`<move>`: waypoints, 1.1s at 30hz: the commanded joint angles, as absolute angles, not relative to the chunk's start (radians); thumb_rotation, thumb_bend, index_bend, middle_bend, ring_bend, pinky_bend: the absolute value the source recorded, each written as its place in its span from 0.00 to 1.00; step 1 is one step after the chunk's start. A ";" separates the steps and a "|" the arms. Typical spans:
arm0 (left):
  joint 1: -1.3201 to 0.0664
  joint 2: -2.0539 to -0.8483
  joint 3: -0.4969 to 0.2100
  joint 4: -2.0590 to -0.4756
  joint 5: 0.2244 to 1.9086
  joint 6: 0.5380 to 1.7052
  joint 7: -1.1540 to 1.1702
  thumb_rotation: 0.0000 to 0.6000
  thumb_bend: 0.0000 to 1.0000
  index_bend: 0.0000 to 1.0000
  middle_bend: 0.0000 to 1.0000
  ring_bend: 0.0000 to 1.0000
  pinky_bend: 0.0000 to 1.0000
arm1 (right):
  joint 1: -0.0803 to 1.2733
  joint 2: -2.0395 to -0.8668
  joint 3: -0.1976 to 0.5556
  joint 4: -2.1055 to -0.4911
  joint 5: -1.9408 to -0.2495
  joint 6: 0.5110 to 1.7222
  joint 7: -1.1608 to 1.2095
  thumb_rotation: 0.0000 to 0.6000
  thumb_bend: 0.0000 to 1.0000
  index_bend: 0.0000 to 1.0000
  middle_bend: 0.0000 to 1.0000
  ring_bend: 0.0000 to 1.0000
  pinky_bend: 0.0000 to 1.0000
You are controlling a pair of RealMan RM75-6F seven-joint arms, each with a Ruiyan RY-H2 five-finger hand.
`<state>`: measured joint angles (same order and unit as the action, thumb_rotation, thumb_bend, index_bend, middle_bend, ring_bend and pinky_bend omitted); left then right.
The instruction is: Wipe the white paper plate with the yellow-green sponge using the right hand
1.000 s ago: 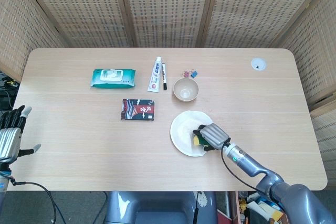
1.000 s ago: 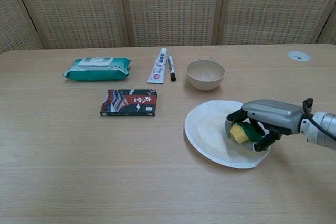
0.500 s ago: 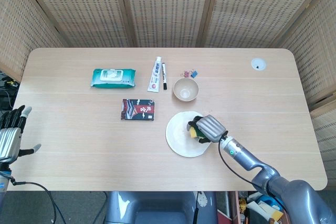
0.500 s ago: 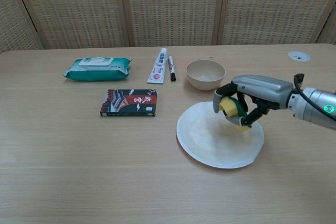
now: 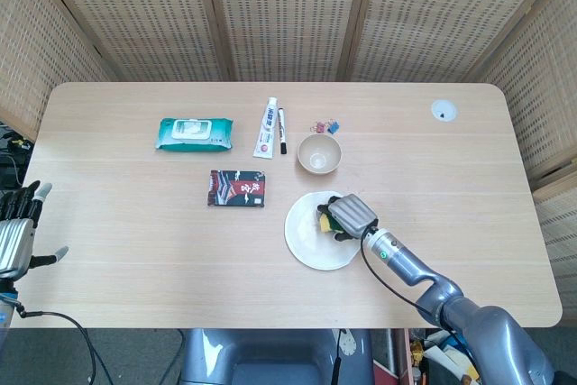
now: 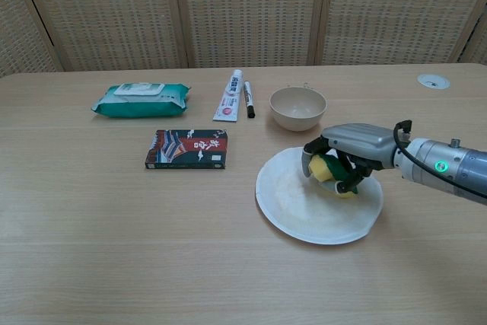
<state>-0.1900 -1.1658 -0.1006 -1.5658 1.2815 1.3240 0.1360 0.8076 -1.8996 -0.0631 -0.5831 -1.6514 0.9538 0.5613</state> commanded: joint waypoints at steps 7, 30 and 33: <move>-0.191 -1.167 -0.101 -1.566 1.280 1.324 0.139 1.00 0.00 0.00 0.00 0.00 0.00 | 0.803 -1.926 -0.076 -0.541 -1.654 0.946 0.580 1.00 0.43 0.43 0.53 0.35 0.51; -0.183 -1.171 -0.087 -1.573 1.319 1.350 0.142 1.00 0.00 0.00 0.00 0.00 0.00 | 0.702 -1.582 -0.033 -0.869 -1.545 1.021 0.287 1.00 0.43 0.43 0.53 0.35 0.51; -0.182 -1.174 -0.084 -1.573 1.326 1.354 0.149 1.00 0.00 0.00 0.00 0.00 0.00 | 0.675 -1.566 -0.030 -0.905 -1.484 0.953 0.176 1.00 0.43 0.43 0.52 0.35 0.51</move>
